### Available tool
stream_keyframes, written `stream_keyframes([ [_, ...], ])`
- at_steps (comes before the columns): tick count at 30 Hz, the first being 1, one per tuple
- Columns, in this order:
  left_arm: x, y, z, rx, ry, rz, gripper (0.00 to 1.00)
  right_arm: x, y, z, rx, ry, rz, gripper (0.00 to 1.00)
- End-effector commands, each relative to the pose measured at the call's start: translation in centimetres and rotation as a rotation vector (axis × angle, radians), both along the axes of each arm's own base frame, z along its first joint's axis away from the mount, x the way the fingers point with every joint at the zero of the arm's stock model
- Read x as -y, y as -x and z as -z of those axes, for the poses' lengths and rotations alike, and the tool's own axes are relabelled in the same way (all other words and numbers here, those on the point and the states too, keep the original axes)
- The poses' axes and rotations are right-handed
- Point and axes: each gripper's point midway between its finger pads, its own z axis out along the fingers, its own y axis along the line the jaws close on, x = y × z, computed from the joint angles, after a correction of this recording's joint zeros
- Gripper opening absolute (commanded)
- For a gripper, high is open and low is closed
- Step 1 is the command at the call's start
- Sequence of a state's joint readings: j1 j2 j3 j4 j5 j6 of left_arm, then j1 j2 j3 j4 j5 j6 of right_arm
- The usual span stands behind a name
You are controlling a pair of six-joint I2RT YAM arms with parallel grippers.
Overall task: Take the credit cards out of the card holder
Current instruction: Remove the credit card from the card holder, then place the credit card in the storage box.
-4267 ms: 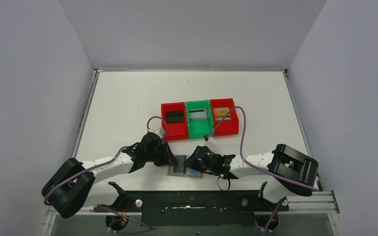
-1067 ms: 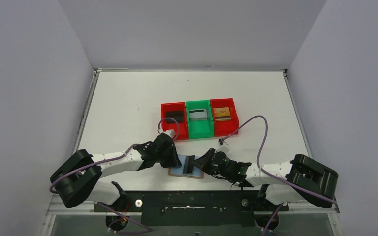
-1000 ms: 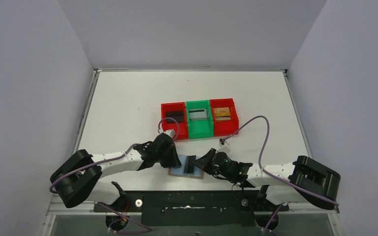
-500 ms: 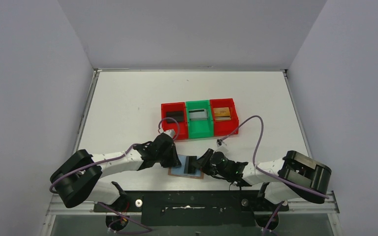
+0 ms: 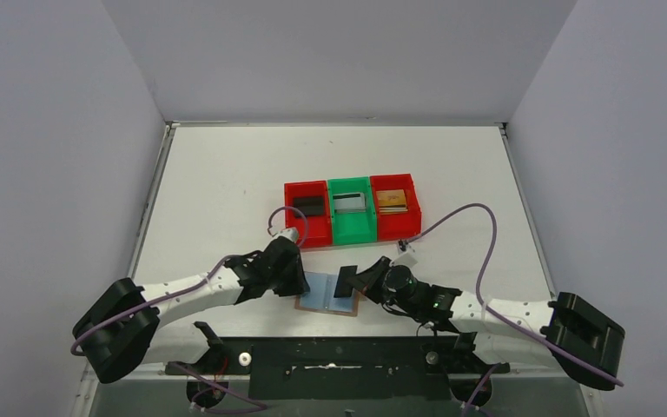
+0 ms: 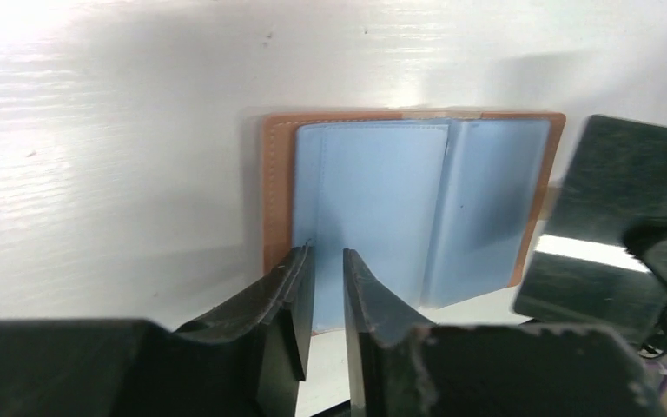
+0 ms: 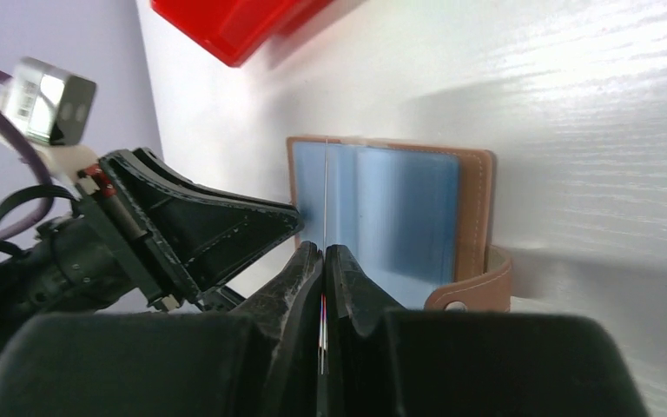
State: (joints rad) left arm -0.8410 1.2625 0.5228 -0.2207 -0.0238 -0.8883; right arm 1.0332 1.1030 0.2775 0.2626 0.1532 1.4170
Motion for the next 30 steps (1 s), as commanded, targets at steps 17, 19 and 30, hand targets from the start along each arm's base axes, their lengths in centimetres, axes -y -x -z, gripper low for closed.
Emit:
stream_keyframes([
  [17, -11.5, -7.3, -12.4, 0.314, 0.042, -0.305, 0.75, -0.7, -5.6, -11.5, 0.646, 0.285, -0.135, 0.00],
  [19, -12.7, -7.9, -14.2, 0.356, 0.031, -0.327, 0.77, -1.6, -6.7, -13.1, 0.784, 0.405, -0.218, 0.00],
  [30, -15.8, -9.1, -15.5, 0.487, -0.061, -0.411, 0.88, -7.6, -13.0, -14.1, 1.201, 0.980, -0.712, 0.00],
])
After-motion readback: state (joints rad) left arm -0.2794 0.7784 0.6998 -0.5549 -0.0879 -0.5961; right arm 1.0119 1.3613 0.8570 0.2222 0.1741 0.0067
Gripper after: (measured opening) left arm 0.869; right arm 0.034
